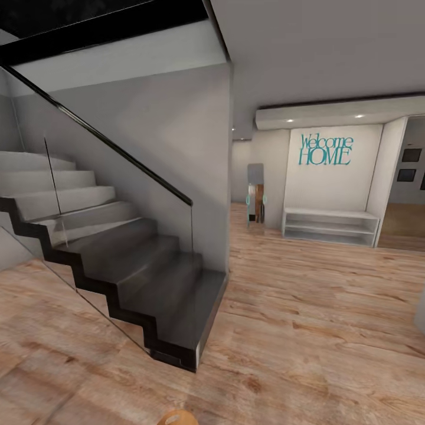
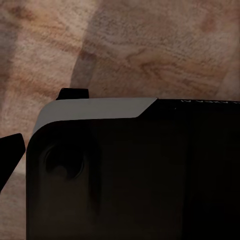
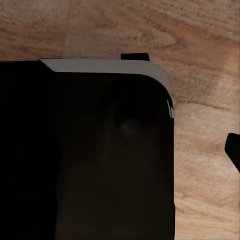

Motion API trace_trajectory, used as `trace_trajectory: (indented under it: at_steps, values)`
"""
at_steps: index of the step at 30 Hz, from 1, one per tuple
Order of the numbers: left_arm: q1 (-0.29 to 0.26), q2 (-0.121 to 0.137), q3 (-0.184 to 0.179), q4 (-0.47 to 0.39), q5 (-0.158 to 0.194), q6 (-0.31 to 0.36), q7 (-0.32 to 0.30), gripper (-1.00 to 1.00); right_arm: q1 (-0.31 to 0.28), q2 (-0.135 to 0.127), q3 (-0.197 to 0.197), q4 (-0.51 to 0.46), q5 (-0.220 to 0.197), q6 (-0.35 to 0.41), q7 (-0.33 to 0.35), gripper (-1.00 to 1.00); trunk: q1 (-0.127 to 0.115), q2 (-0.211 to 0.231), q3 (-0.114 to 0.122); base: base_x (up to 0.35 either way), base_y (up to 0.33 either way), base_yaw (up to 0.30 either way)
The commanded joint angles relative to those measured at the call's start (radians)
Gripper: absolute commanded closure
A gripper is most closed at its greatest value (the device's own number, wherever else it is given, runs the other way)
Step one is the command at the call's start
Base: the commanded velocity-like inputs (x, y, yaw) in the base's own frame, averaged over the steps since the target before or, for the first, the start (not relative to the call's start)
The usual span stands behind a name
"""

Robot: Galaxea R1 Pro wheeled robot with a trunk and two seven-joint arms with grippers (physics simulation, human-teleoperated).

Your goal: Put the three can of soda from the living room inside the tash can in the kitchen.

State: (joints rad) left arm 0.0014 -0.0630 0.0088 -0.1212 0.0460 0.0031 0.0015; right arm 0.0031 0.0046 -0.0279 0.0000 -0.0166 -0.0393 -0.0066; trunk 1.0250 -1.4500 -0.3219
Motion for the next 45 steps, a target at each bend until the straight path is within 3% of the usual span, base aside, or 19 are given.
trace_trajectory:
  at_steps: [1,11,45]
  values:
    - [0.0,0.0,0.0,0.0,0.0,0.0,0.0,-1.0,0.0,0.0,0.0,0.0,0.001,0.0,-0.001,-1.0,0.0,0.0,0.0,0.004,0.0,0.092]
    - [0.0,0.0,0.0,0.0,0.0,0.0,0.0,-1.0,0.0,0.0,0.0,0.0,0.002,-0.001,-0.003,-1.0,0.0,0.0,0.0,0.001,0.0,0.138]
    - [0.0,-0.002,-0.001,0.0,0.0,0.001,0.0,-1.0,0.0,0.0,0.007,0.0,0.016,0.003,-0.003,-1.0,0.0,0.0,0.0,0.0,0.0,0.002]
